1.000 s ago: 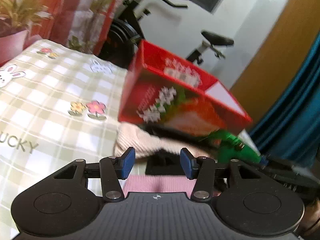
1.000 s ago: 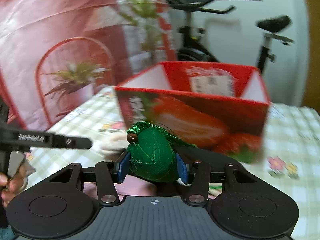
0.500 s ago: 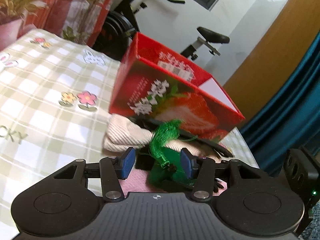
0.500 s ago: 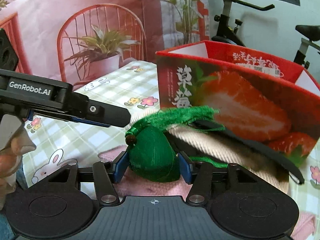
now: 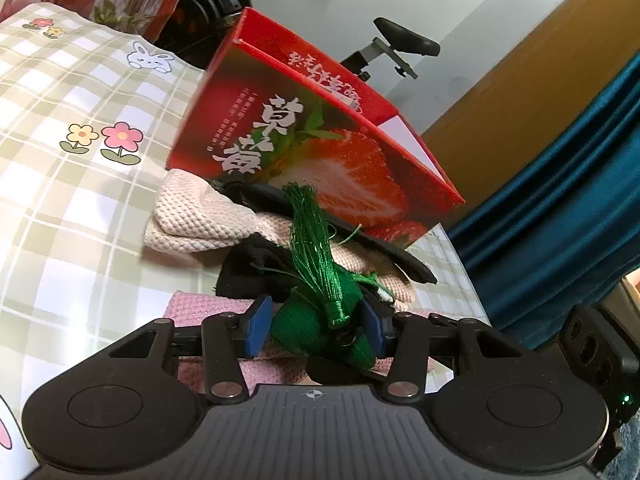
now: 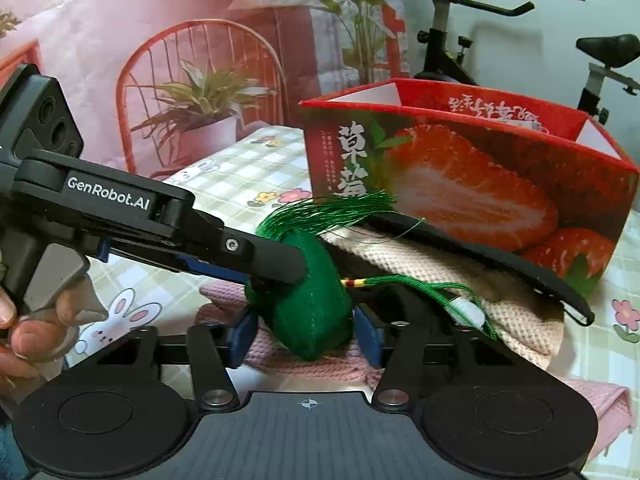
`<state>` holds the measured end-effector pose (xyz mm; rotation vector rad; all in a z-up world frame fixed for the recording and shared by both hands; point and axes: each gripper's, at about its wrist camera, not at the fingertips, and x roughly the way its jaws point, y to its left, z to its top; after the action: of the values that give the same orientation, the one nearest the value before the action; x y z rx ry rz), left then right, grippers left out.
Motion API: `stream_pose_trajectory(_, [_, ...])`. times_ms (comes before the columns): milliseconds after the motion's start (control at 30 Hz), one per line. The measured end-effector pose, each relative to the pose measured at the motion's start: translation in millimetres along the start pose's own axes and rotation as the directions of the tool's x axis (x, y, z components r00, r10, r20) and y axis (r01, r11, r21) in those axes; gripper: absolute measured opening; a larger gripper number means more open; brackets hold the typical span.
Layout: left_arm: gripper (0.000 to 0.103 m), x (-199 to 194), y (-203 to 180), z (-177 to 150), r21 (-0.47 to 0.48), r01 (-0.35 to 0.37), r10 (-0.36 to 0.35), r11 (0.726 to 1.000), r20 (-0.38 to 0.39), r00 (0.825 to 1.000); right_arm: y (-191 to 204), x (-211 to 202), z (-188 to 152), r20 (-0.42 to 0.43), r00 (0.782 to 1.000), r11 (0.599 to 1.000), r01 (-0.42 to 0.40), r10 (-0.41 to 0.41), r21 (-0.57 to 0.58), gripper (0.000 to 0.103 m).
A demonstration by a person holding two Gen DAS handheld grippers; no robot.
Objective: Organize soft objects
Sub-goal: 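Lift the green pouch with both grippers over the red box, then open both grippers to drop the green pouch into the box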
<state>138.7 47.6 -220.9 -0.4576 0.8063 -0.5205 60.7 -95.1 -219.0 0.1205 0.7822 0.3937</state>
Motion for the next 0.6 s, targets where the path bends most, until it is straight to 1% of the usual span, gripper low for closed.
stream_pose_trajectory(167, [0.049, -5.1, -5.4, 0.7, 0.01, 0.008, -0.008, 1.0, 0.019, 1.0, 3.0, -5.6, 3.5, 0.02, 1.0, 1.0, 0.001, -0.001, -0.002, 0.044])
stream_pose_trajectory(300, [0.047, -21.6, -23.1, 15.8, 0.058, 0.024, -0.028, 0.998, 0.073, 0.997, 3.5, -23.4, 18.7, 0.094, 0.996, 1.0, -0.006, 0.007, -0.009, 0.044])
stream_pose_trajectory(367, [0.046, -33.4, -36.4, 30.8, 0.103, 0.021, -0.032, 0.994, 0.107, 0.994, 2.5, -32.1, 31.4, 0.132, 0.991, 1.0, -0.011, 0.013, -0.016, 0.043])
stream_pose_trajectory(500, [0.046, -57.6, -65.6, 65.7, 0.187, 0.028, -0.065, 0.982, 0.198, 0.978, 2.1, -49.2, 68.1, 0.221, 0.975, 0.998, -0.013, 0.025, -0.055, 0.042])
stream_pose_trajectory(600, [0.046, -71.5, -87.5, 96.3, 0.245, 0.035, -0.102, 0.969, 0.264, 0.959, 3.1, -58.0, 102.2, 0.281, 0.959, 0.994, -0.009, 0.04, -0.109, 0.042])
